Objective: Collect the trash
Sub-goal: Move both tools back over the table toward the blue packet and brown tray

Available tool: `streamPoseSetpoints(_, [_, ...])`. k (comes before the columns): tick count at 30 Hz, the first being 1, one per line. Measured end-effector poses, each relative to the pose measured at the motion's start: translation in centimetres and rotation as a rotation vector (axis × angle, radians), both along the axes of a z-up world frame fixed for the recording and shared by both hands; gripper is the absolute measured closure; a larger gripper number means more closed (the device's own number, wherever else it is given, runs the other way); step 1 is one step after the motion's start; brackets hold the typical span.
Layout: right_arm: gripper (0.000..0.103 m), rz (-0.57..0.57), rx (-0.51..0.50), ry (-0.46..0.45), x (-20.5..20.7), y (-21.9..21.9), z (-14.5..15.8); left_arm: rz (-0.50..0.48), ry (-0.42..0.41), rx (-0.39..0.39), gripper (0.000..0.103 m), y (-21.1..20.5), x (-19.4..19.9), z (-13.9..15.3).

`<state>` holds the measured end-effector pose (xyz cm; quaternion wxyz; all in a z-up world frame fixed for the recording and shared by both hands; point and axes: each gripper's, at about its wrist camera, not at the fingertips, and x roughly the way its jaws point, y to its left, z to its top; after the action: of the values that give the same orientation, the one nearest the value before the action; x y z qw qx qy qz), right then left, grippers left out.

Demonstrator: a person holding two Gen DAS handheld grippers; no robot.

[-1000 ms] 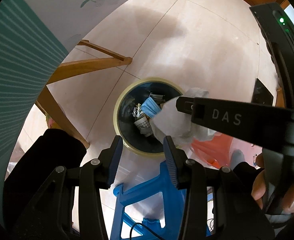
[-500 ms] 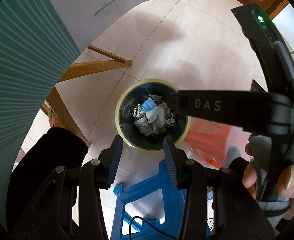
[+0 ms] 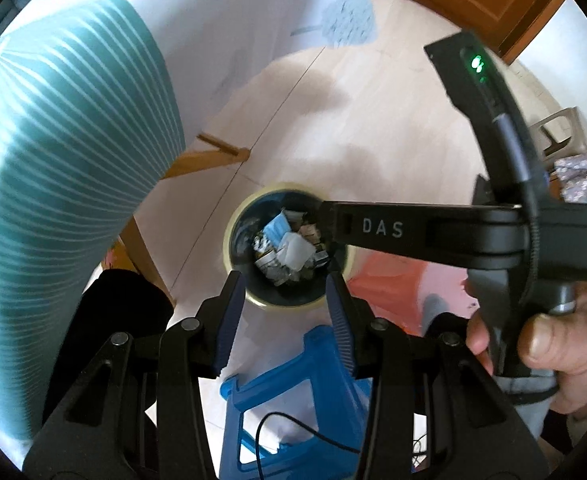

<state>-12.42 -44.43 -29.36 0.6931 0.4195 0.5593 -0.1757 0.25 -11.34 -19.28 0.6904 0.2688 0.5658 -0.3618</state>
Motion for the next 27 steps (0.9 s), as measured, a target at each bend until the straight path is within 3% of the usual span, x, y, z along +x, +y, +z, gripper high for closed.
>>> streamPoseSetpoints(7, [0.052,0.034,-0.108,-0.084,-0.1,0.6,7.5,-0.015,-0.044,-0.102,0.065,2.1,0.5,6.5])
streamPoseSetpoints(15, [0.052,0.124,-0.301,-0.217,2.9,1.1,19.0,0.040,-0.114,-0.184,0.065,4.8,4.5,13.3])
streamPoseSetpoints(20, [0.052,0.238,-0.417,-0.267,8.4,1.9,25.6,0.093,-0.173,-0.242,0.065,6.9,9.0,17.7])
streamPoseSetpoints(27, [0.049,0.346,-0.499,-0.272,18.5,3.0,30.2,0.176,-0.224,-0.277,0.065,9.8,16.4,21.9])
